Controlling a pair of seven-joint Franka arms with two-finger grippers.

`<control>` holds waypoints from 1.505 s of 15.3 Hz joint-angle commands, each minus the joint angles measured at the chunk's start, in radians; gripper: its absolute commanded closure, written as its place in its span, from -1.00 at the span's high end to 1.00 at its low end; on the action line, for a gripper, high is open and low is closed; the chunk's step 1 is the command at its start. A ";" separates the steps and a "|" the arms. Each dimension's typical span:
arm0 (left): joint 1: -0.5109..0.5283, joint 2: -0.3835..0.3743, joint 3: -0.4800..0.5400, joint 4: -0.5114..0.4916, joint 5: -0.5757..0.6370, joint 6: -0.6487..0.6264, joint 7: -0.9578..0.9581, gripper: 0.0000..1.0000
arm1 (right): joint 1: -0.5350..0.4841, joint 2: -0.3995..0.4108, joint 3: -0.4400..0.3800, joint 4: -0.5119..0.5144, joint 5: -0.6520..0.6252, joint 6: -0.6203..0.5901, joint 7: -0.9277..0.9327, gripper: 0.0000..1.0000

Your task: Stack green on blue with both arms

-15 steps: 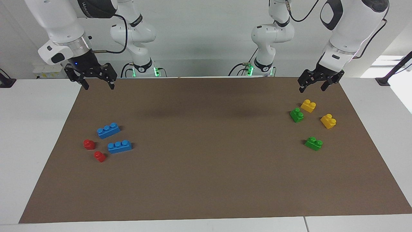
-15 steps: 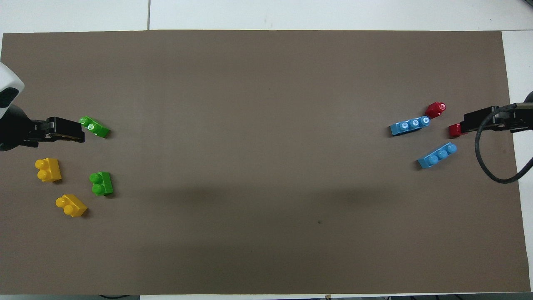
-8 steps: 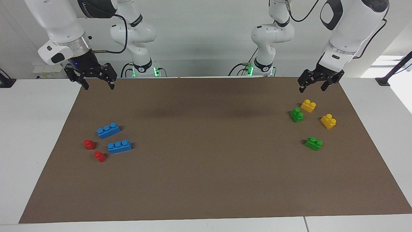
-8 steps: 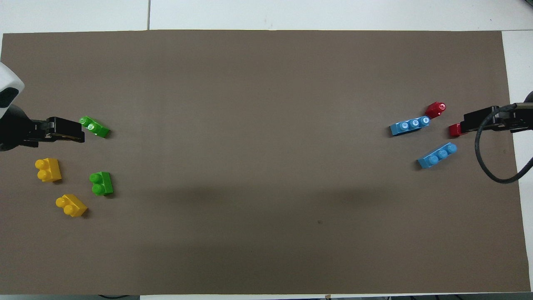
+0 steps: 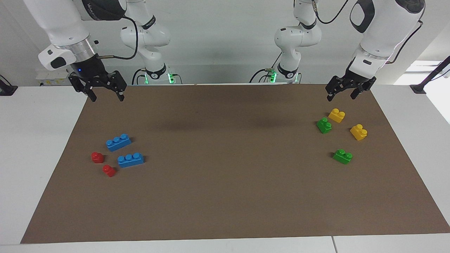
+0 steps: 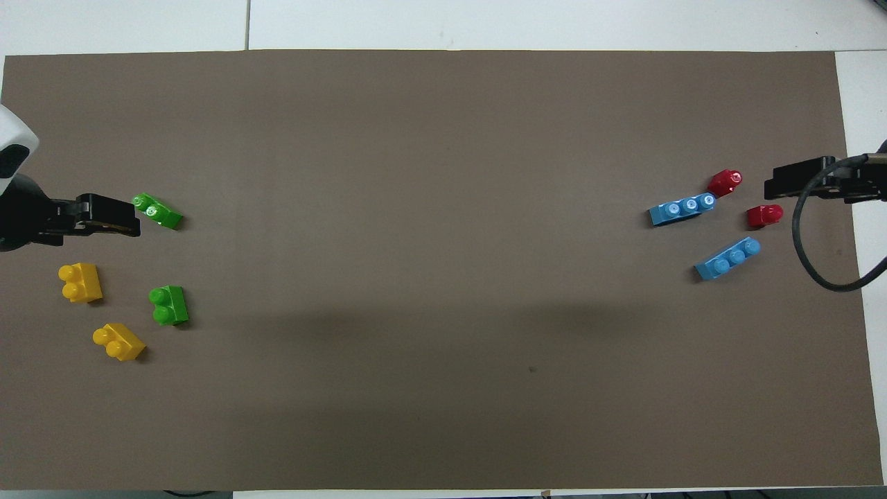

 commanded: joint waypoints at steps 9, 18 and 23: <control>-0.010 -0.024 0.004 -0.026 0.000 0.025 -0.450 1.00 | -0.101 0.132 -0.003 0.029 0.241 0.013 0.668 0.99; -0.002 -0.024 0.003 -0.046 -0.006 0.106 -0.829 1.00 | -0.178 0.376 -0.003 0.123 0.366 -0.021 0.879 0.98; 0.032 -0.026 0.009 -0.083 -0.072 0.129 -0.900 1.00 | -0.203 0.461 -0.001 0.149 0.380 -0.010 0.879 0.98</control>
